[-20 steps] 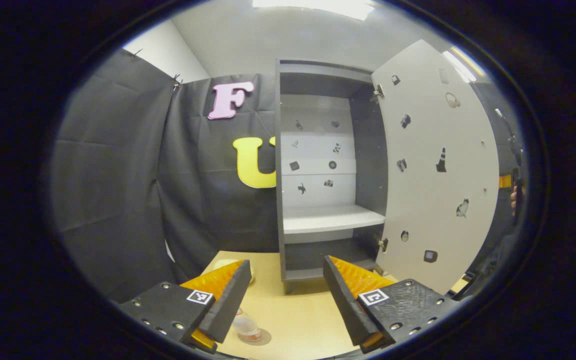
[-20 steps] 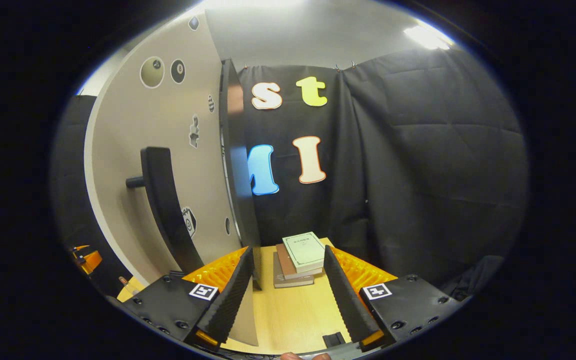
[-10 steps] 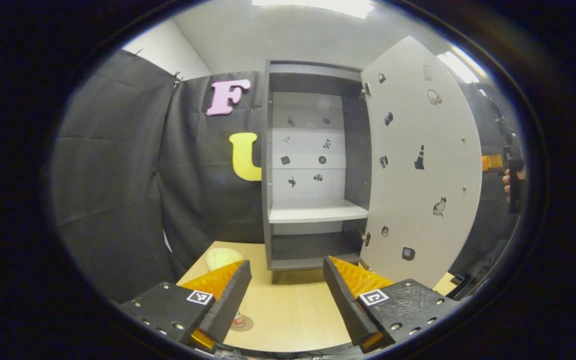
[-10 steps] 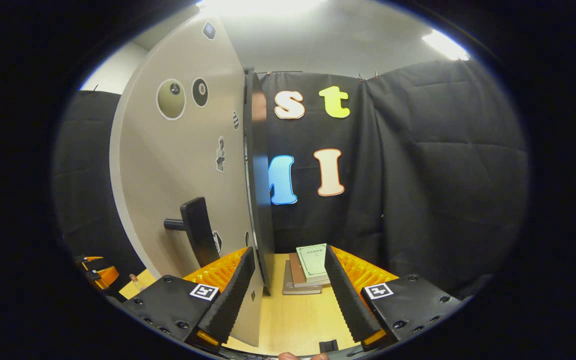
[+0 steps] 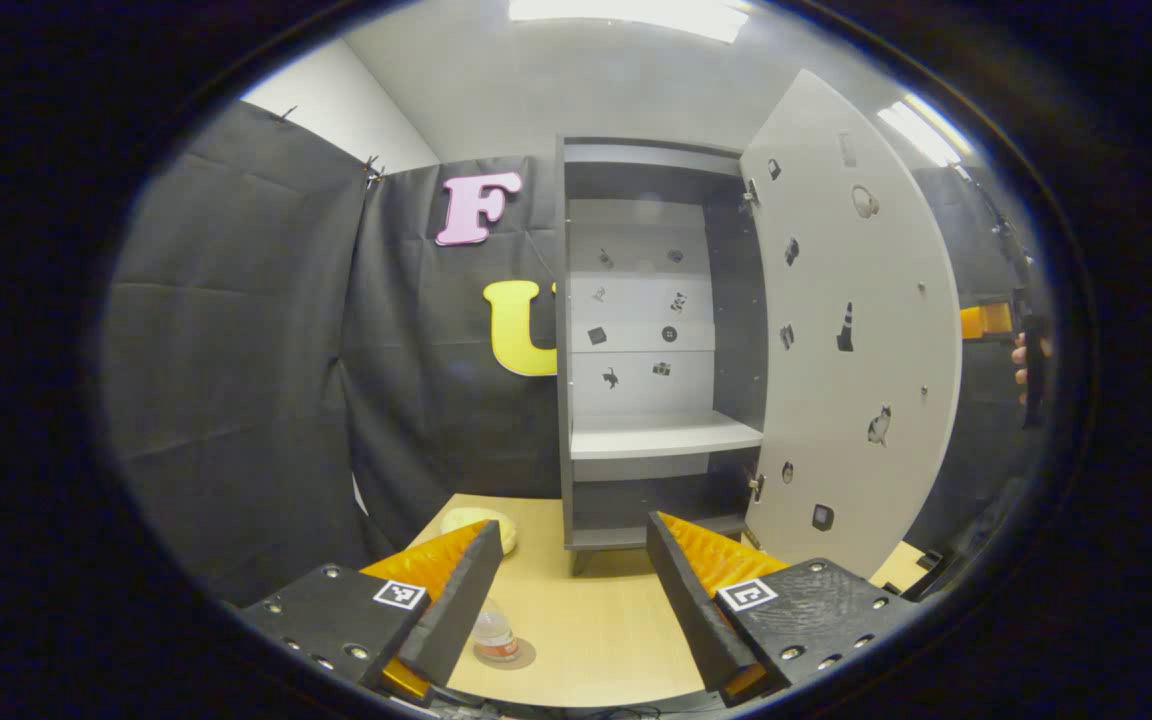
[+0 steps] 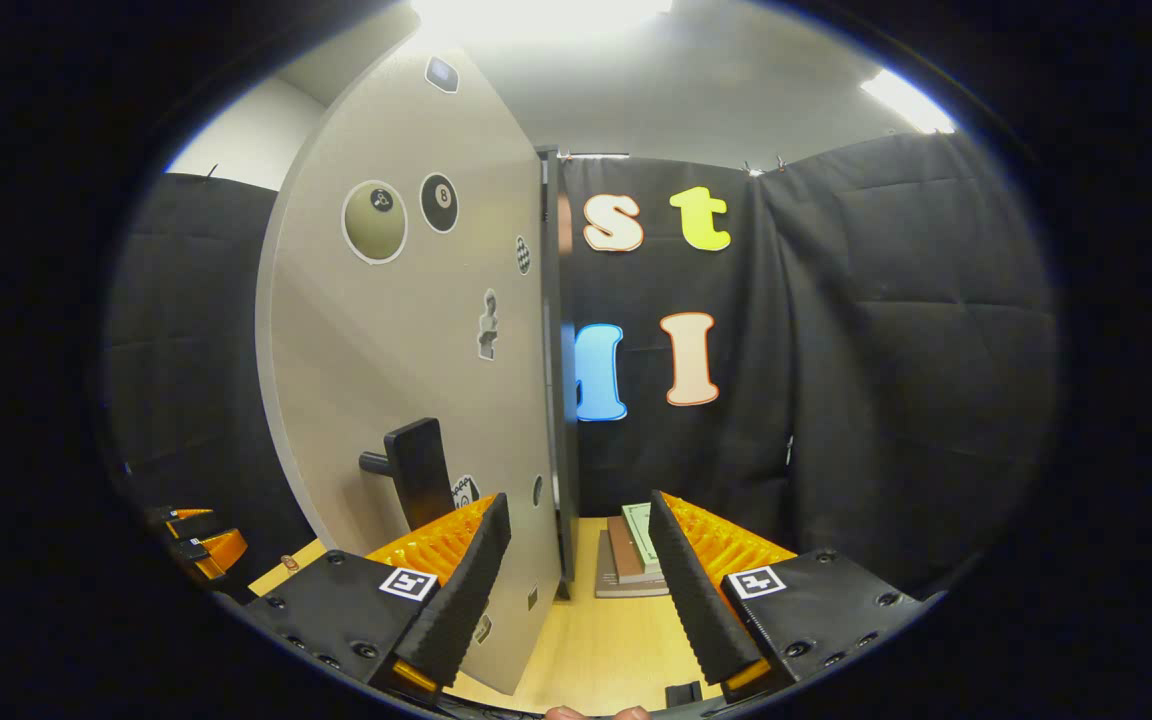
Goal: Open the cabinet door with the right hand, grasp the bottle in the cabinet with the left hand and place it on the coaster, then close the cabinet door with the right hand.
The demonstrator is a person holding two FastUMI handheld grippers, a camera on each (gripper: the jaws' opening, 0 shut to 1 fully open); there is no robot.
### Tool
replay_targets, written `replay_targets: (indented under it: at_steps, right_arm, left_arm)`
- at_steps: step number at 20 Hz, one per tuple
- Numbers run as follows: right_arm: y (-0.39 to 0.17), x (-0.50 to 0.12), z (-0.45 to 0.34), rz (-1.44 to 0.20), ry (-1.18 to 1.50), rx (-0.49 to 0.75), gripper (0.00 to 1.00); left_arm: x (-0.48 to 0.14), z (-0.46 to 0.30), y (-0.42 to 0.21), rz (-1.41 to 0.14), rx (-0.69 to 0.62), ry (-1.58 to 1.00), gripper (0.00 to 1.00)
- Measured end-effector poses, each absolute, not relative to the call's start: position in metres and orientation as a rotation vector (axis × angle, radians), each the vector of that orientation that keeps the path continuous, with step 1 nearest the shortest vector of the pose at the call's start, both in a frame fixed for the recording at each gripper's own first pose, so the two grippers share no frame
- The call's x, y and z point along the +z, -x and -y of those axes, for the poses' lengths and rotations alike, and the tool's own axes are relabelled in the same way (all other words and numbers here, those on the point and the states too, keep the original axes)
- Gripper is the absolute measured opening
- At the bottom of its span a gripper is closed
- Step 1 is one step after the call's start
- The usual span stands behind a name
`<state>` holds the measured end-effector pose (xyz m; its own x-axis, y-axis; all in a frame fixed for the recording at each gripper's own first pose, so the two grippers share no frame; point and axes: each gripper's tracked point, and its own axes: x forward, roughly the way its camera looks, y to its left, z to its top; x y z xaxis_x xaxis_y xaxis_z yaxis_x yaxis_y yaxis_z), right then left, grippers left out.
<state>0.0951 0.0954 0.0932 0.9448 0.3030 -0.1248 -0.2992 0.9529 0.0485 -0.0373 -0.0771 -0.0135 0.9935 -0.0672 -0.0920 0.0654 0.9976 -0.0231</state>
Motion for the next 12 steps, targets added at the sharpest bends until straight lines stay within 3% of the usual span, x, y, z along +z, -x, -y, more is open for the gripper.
replay_targets:
  at_steps: [1,2,6,7,8,12]
  right_arm:
    - [-0.094,0.092,-0.105,-0.133,-0.031,0.32,0.86]
    - [-0.092,0.092,-0.116,-0.139,-0.032,0.334,0.9]
    - [-0.092,0.092,-0.154,-0.131,-0.029,0.36,0.9]
    - [-0.092,0.092,-0.165,-0.129,-0.028,0.37,0.86]
    - [-0.092,0.092,-0.174,-0.13,-0.029,0.382,0.9]
    - [-0.1,0.089,-0.211,-0.131,-0.036,0.424,0.9]
  left_arm:
    - [-0.015,0.072,0.037,-0.096,-0.064,0.026,0.87]
    - [-0.016,0.066,0.035,-0.097,-0.06,0.028,0.92]
    - [-0.025,0.038,0.032,-0.106,-0.035,0.047,0.9]
    - [-0.027,0.03,0.032,-0.108,-0.027,0.053,0.9]
    - [-0.028,0.022,0.031,-0.109,-0.02,0.057,0.9]
    - [-0.03,-0.01,0.027,-0.094,-0.008,0.054,0.87]
